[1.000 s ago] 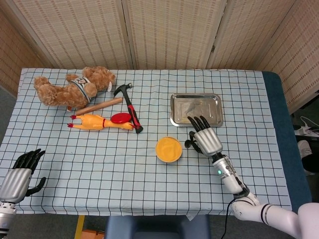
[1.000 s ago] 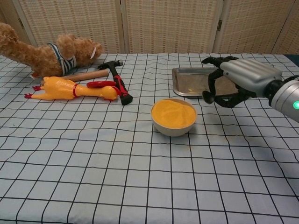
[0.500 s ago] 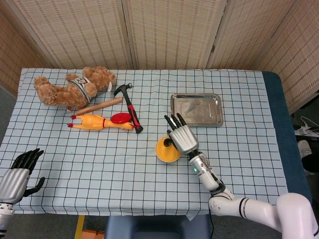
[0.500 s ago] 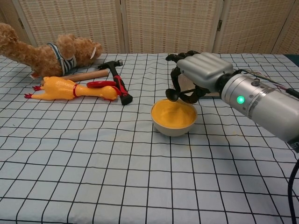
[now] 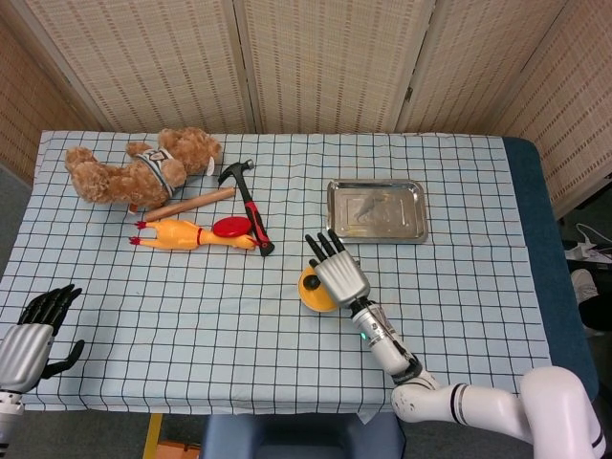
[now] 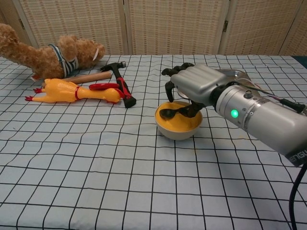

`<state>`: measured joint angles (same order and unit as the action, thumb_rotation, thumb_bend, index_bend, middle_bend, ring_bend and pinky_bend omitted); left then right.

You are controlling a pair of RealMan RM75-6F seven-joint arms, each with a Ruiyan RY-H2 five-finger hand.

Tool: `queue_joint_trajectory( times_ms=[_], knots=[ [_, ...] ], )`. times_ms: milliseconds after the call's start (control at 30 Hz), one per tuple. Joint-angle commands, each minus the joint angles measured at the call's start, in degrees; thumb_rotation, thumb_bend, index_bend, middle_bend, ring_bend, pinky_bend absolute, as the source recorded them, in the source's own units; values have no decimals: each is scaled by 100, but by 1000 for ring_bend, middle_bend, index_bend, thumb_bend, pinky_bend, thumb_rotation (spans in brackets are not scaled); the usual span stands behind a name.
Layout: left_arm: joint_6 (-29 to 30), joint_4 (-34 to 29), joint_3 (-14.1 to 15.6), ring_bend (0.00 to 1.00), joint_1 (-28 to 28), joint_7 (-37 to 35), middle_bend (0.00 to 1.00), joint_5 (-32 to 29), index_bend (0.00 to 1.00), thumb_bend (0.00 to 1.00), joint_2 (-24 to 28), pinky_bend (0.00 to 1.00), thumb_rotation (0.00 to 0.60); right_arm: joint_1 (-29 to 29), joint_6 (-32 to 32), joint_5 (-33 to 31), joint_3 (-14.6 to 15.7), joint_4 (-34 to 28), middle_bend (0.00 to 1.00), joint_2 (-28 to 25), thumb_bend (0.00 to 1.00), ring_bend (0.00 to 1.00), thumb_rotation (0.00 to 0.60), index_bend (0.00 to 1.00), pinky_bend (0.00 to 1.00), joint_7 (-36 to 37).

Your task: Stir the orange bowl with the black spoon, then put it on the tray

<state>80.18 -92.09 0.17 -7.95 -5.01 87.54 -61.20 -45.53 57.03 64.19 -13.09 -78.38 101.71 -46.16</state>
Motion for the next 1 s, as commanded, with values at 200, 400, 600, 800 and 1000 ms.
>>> queue_joint_trajectory(
  times_ms=[200, 400, 600, 800, 1000],
  knots=[
    [2, 5, 0, 0, -3, 27, 0, 9, 0, 410, -16, 78, 600, 118, 257, -27, -13, -308, 0, -346, 321, 0, 600, 404, 0, 169],
    [-44, 19, -6, 0, -25, 68, 0, -14, 0, 410, -48, 78, 600, 36, -161, -661, -266, -108, 0, -636, 321, 0, 600, 428, 0, 416],
    [-127, 38, -4, 0, -56, 123, 0, -54, 0, 411, -91, 78, 600, -174, -717, -1154, -316, 84, 0, -836, 321, 0, 600, 430, 0, 615],
    [-160, 69, -16, 0, -80, 109, 0, -75, 0, 410, -110, 78, 600, -382, -1023, -1488, -289, 216, 0, -928, 321, 0, 600, 430, 0, 717],
    [-160, 84, -12, 0, -86, 73, 0, -61, 0, 410, -102, 78, 600, -505, -1215, -1746, -181, 119, 0, -1108, 321, 0, 600, 452, 0, 803]
  ],
)
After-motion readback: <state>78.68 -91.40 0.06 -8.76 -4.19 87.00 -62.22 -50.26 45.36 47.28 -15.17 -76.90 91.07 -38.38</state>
